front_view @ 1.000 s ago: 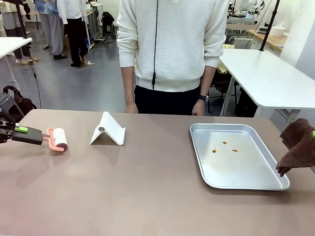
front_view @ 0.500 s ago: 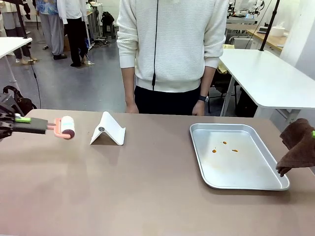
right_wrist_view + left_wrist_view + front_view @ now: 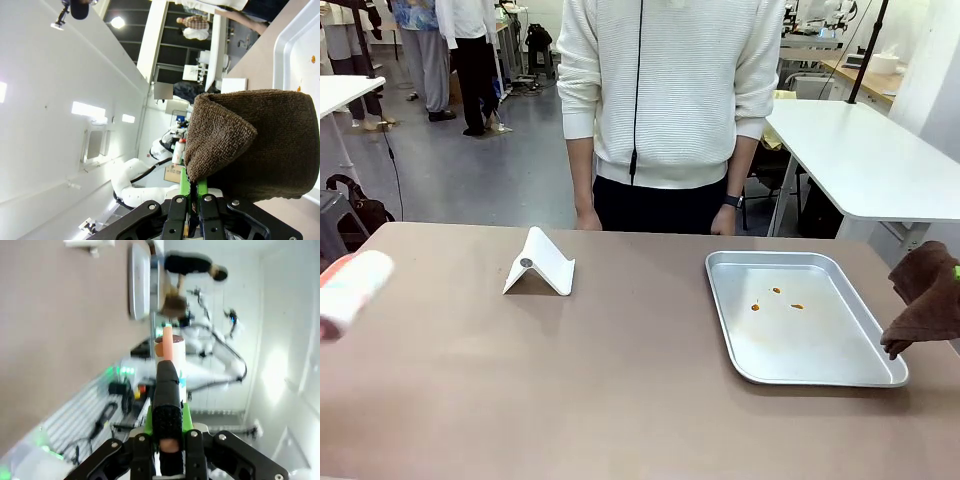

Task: Clean the surface of the table.
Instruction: If a person points to the right, clean the right side of the table with your right hand, and if they point to the left, clean the left side with your left hand.

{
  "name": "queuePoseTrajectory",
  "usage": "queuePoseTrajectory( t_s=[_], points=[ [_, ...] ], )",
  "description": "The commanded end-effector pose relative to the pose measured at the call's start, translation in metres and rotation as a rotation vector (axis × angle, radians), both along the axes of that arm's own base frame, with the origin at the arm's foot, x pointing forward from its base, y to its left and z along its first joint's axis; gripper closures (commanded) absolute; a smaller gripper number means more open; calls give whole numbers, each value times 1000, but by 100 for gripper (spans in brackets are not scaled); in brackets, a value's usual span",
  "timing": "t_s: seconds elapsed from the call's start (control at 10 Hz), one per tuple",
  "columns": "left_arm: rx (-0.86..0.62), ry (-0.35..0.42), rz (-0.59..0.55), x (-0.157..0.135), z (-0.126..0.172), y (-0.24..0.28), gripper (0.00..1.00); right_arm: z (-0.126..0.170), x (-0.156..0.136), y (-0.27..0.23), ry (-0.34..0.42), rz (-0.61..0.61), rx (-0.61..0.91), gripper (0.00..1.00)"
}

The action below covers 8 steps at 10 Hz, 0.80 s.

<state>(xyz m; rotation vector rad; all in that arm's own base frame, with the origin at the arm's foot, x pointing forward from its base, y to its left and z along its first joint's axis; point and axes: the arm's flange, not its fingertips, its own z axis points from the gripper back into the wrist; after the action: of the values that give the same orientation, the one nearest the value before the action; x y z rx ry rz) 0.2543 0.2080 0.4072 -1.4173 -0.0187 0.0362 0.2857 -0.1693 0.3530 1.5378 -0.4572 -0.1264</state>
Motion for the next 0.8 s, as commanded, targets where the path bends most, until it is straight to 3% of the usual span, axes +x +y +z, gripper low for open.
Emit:
queuePoseTrajectory(
  t_s=[0.0, 0.2, 0.3, 0.7],
  points=[
    [-25, -120, -116, -29, -7, 32, 78, 8, -2, 0, 19, 6, 5, 100],
    [-74, -170, -53, -38, -14, 49, 78, 8, -2, 0, 19, 6, 5, 100],
    [-16, -97, -88, -38, -3, 21, 78, 8, -2, 0, 19, 6, 5, 100],
    [-16, -97, -88, -38, -3, 21, 78, 8, -2, 0, 19, 6, 5, 100]
  ],
)
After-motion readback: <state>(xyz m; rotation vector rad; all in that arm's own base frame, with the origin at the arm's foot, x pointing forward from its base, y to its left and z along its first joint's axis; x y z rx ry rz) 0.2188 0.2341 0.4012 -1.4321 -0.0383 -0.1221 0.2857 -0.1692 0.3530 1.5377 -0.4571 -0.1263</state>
